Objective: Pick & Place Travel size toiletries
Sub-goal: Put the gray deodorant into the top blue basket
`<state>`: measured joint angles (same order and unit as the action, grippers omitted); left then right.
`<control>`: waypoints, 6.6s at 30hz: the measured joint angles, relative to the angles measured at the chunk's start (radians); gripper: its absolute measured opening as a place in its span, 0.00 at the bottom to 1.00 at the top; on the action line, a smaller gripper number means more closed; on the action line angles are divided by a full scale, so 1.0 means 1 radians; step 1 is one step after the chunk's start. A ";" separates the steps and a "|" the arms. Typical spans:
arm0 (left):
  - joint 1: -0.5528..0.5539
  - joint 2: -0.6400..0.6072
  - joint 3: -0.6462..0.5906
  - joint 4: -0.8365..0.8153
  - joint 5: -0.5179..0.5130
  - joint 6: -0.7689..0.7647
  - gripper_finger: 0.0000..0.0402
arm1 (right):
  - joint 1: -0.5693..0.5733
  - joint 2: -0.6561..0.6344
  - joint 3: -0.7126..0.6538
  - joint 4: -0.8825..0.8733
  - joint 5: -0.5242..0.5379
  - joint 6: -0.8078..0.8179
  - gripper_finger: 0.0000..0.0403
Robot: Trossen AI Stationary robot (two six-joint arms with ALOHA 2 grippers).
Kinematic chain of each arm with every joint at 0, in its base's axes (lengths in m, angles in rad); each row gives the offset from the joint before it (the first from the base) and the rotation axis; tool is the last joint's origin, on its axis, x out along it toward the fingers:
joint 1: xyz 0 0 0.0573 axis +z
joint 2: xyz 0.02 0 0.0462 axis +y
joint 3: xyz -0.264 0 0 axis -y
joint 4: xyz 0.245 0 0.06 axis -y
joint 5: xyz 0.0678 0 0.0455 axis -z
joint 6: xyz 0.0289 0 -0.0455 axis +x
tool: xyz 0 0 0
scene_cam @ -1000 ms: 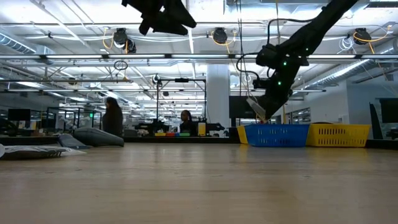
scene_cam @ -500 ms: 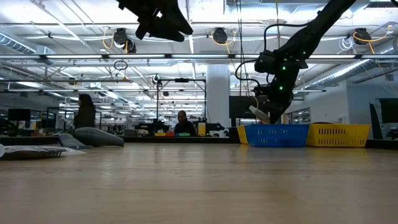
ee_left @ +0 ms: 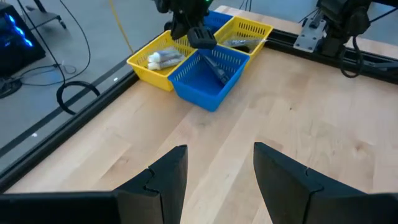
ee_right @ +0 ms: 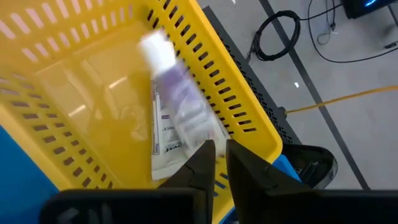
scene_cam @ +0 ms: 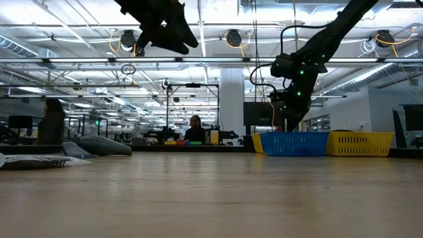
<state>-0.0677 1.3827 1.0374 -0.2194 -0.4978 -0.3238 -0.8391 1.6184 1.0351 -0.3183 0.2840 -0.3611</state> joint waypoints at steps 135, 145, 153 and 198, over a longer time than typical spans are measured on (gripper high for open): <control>0.464 0.006 -0.337 -0.392 0.460 0.171 0.46 | 0.318 -0.142 -0.001 0.083 -0.439 0.115 0.43; 0.298 0.005 -0.163 -0.235 0.390 0.207 0.46 | 0.319 -0.142 -0.001 0.163 -0.836 0.146 0.43; 0.226 0.005 -0.110 0.006 0.400 0.287 0.46 | 0.324 -0.142 -0.001 0.258 -1.065 0.166 0.43; 0.109 0.006 -0.109 0.539 0.411 0.372 0.46 | 0.670 -0.142 0.000 0.848 -0.702 0.154 0.63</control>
<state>0.0418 1.3884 0.9283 0.3200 -0.0870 0.0483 -0.1688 1.4769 1.0348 0.5297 -0.4175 -0.2070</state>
